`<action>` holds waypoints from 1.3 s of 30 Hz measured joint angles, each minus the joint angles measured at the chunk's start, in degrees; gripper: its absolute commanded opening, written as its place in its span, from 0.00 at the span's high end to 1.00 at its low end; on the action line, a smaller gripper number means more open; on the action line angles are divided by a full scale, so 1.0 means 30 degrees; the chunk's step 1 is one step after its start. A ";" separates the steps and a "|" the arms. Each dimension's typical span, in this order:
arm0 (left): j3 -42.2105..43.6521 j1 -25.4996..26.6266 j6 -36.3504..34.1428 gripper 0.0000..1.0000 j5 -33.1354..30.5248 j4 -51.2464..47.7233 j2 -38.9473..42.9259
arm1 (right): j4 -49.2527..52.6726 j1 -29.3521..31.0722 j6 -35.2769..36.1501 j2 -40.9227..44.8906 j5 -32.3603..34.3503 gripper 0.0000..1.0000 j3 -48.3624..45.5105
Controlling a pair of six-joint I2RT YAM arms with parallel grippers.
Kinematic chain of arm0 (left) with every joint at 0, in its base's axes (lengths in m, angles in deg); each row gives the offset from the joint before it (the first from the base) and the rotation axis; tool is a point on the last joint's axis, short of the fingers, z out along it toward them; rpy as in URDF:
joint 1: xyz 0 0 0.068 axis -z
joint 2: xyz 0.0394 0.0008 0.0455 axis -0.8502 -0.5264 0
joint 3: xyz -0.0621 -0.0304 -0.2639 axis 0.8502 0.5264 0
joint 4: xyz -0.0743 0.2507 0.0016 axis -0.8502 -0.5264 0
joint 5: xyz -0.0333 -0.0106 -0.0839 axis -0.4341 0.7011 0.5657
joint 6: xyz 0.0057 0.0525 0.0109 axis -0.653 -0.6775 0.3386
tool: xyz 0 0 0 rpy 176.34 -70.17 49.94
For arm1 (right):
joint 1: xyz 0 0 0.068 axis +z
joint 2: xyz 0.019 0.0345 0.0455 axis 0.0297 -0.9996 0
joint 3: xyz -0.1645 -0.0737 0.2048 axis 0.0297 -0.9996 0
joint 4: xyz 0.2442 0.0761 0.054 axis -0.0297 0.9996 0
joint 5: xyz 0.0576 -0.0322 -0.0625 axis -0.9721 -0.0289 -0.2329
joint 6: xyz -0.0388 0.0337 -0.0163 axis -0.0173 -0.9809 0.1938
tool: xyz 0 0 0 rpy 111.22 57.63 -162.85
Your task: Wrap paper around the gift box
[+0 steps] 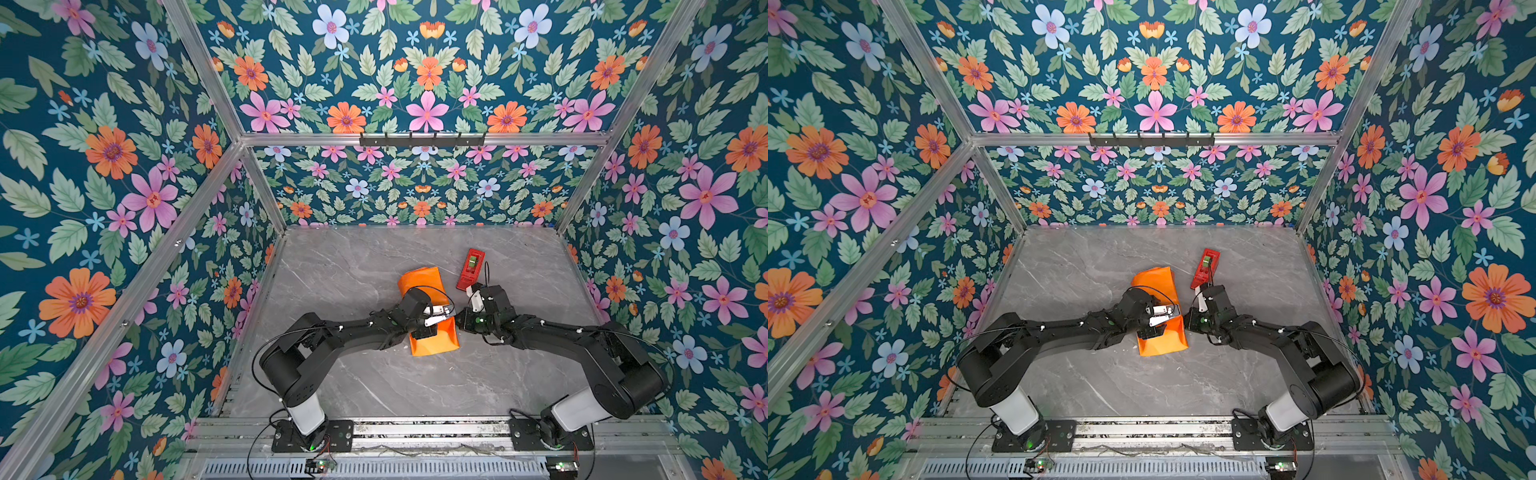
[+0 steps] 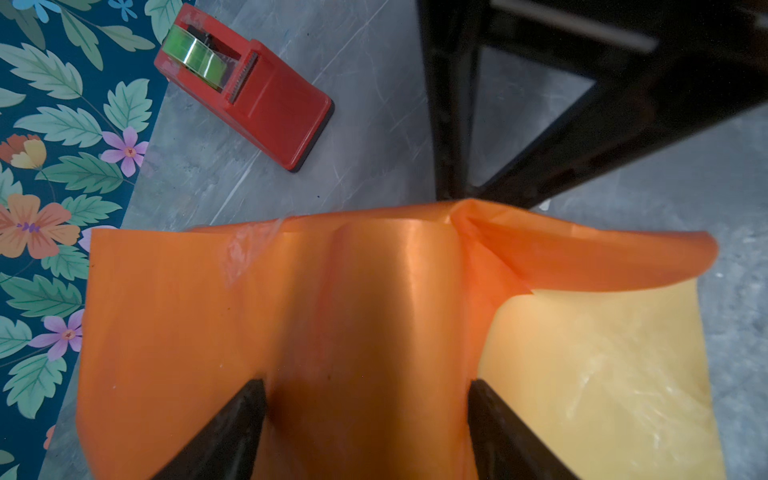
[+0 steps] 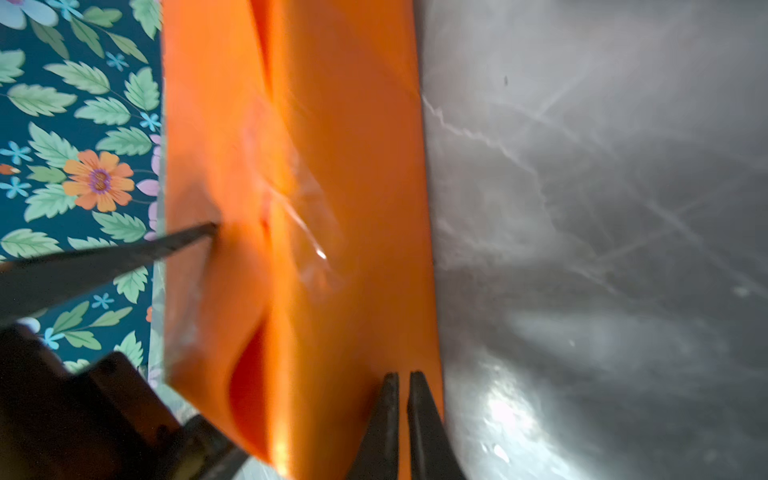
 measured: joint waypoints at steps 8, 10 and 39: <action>-0.0007 -0.0007 0.0007 0.22 -0.0007 -0.0095 0.0058 | -0.0080 0.0000 0.0284 0.0408 -0.0153 0.92 -0.0189; -0.0007 -0.0007 0.0007 0.23 -0.0007 -0.0095 0.0058 | -0.0080 0.0022 0.0189 0.0648 -0.0364 0.92 -0.0495; 0.0022 -0.0015 -0.0153 0.23 -0.0546 -0.0109 -0.0022 | -0.0590 0.1005 -0.0656 0.1260 -0.0517 0.97 -0.1020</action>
